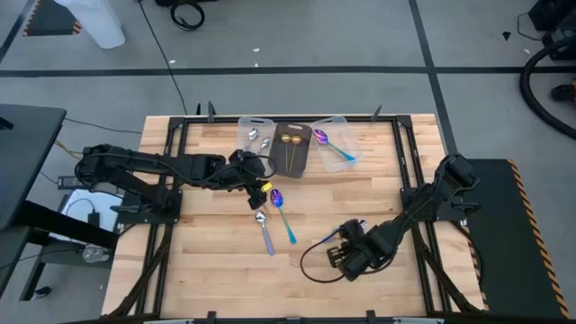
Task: Sort silverware by color (type)
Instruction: Put the bottom gold spoon into the black bin
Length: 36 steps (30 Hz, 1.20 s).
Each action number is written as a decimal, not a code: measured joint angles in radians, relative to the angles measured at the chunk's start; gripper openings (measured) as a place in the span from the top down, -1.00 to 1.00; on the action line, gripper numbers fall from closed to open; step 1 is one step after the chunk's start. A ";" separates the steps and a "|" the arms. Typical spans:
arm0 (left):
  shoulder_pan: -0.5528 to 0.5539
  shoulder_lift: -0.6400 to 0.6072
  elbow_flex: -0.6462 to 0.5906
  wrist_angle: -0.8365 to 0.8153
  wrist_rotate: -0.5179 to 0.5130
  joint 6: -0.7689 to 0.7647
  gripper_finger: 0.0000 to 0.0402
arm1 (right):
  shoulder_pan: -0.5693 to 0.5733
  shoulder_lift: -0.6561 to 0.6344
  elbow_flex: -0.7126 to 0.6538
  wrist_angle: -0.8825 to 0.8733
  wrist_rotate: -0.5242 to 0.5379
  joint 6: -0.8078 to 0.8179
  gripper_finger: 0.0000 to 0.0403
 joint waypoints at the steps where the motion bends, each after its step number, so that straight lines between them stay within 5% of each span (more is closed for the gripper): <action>1: 0.000 0.006 0.000 0.010 -0.001 -0.020 0.38 | -0.008 -0.003 0.000 0.022 0.026 -0.039 0.92; 14: -0.098 0.044 0.000 0.086 0.130 -0.127 0.38 | -0.127 -0.101 0.001 0.306 0.251 -0.494 0.91; 27: -0.115 0.043 0.000 0.559 0.231 -0.077 0.38 | -0.175 -0.355 0.002 0.618 0.656 -1.016 0.91; 36: -0.101 0.088 0.001 0.730 0.231 -0.162 0.31 | -0.196 -0.389 0.002 0.945 0.627 -1.451 0.91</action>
